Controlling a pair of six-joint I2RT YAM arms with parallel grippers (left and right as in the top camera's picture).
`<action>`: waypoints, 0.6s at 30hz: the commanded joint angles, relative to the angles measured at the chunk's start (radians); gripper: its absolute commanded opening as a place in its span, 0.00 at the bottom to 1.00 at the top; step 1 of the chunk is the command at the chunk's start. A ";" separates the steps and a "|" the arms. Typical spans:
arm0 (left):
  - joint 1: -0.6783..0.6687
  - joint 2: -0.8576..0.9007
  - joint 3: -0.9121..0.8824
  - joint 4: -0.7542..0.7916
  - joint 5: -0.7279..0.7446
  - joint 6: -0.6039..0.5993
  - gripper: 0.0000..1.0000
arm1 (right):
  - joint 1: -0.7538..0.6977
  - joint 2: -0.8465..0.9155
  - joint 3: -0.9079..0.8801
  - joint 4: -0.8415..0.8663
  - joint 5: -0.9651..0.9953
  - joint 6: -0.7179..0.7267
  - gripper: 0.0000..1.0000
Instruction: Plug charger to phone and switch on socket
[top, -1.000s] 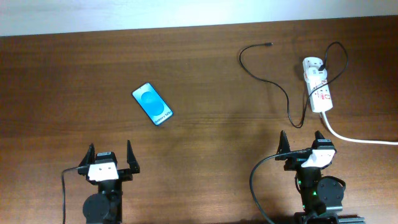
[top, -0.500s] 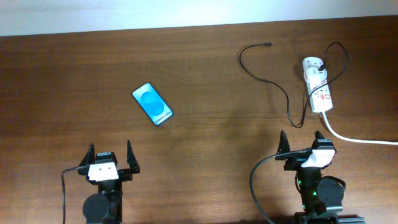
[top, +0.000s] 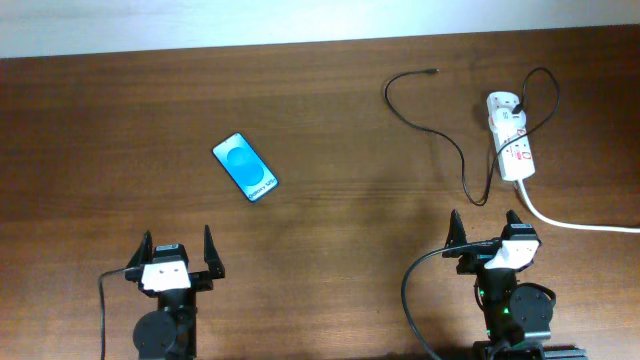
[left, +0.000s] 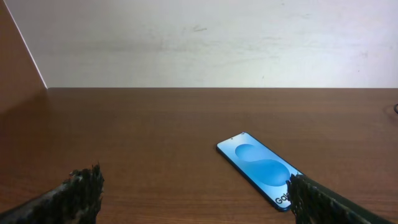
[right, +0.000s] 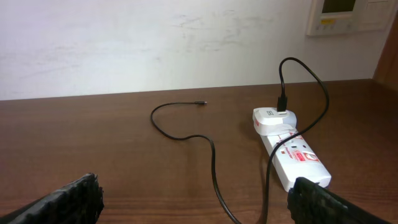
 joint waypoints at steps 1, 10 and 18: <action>0.003 -0.008 -0.005 0.002 -0.012 -0.011 0.99 | -0.006 -0.009 -0.005 -0.006 -0.002 -0.008 0.98; 0.003 -0.008 -0.005 0.011 0.001 -0.011 0.99 | -0.006 -0.009 -0.005 -0.006 -0.002 -0.008 0.98; 0.003 0.017 0.048 0.011 0.068 -0.058 0.99 | -0.006 -0.009 -0.005 -0.006 -0.002 -0.008 0.98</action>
